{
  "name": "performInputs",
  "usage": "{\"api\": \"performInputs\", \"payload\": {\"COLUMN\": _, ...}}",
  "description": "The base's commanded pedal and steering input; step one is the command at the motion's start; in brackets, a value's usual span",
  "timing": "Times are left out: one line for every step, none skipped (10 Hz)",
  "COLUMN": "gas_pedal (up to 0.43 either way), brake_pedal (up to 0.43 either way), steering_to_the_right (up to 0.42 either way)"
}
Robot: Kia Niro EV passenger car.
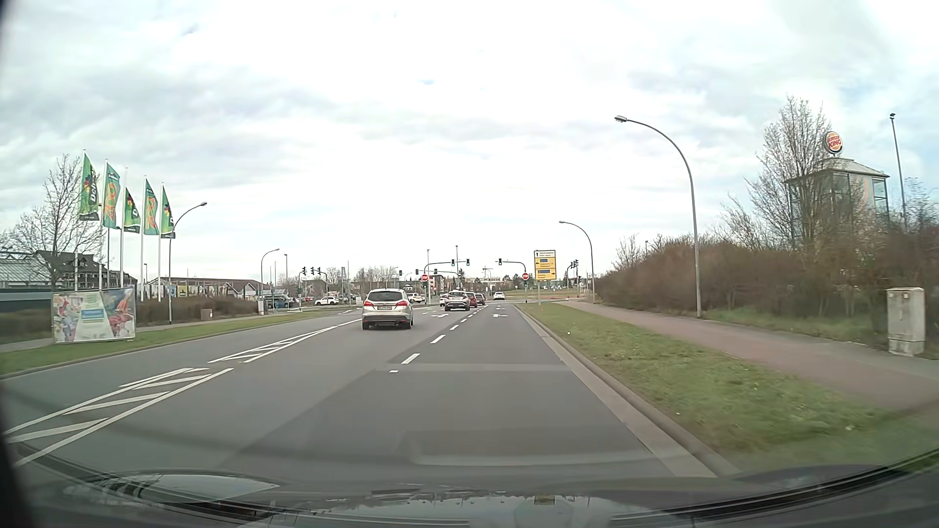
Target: Follow the waypoints while adhering to traffic rules and regulations
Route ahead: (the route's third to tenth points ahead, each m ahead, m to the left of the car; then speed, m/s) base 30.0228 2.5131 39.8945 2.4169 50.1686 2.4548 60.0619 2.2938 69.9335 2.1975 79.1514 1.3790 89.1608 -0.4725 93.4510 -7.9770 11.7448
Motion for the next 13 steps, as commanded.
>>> {"api": "performInputs", "payload": {"gas_pedal": 0.169, "brake_pedal": 0.000, "steering_to_the_right": -0.001}}
{"api": "performInputs", "payload": {"gas_pedal": 0.157, "brake_pedal": 0.000, "steering_to_the_right": -0.001}}
{"api": "performInputs", "payload": {"gas_pedal": 0.150, "brake_pedal": 0.000, "steering_to_the_right": -0.001}}
{"api": "performInputs", "payload": {"gas_pedal": 0.130, "brake_pedal": 0.000, "steering_to_the_right": -0.001}}
{"api": "performInputs", "payload": {"gas_pedal": 0.130, "brake_pedal": 0.000, "steering_to_the_right": -0.001}}
{"api": "performInputs", "payload": {"gas_pedal": 0.118, "brake_pedal": 0.000, "steering_to_the_right": -0.001}}
{"api": "performInputs", "payload": {"gas_pedal": 0.118, "brake_pedal": 0.000, "steering_to_the_right": -0.001}}
{"api": "performInputs", "payload": {"gas_pedal": 0.110, "brake_pedal": 0.000, "steering_to_the_right": -0.001}}
{"api": "performInputs", "payload": {"gas_pedal": 0.110, "brake_pedal": 0.000, "steering_to_the_right": -0.001}}
{"api": "performInputs", "payload": {"gas_pedal": 0.110, "brake_pedal": 0.000, "steering_to_the_right": -0.001}}
{"api": "performInputs", "payload": {"gas_pedal": 0.098, "brake_pedal": 0.000, "steering_to_the_right": -0.002}}
{"api": "performInputs", "payload": {"gas_pedal": 0.087, "brake_pedal": 0.000, "steering_to_the_right": -0.003}}
{"api": "performInputs", "payload": {"gas_pedal": 0.079, "brake_pedal": 0.000, "steering_to_the_right": -0.006}}
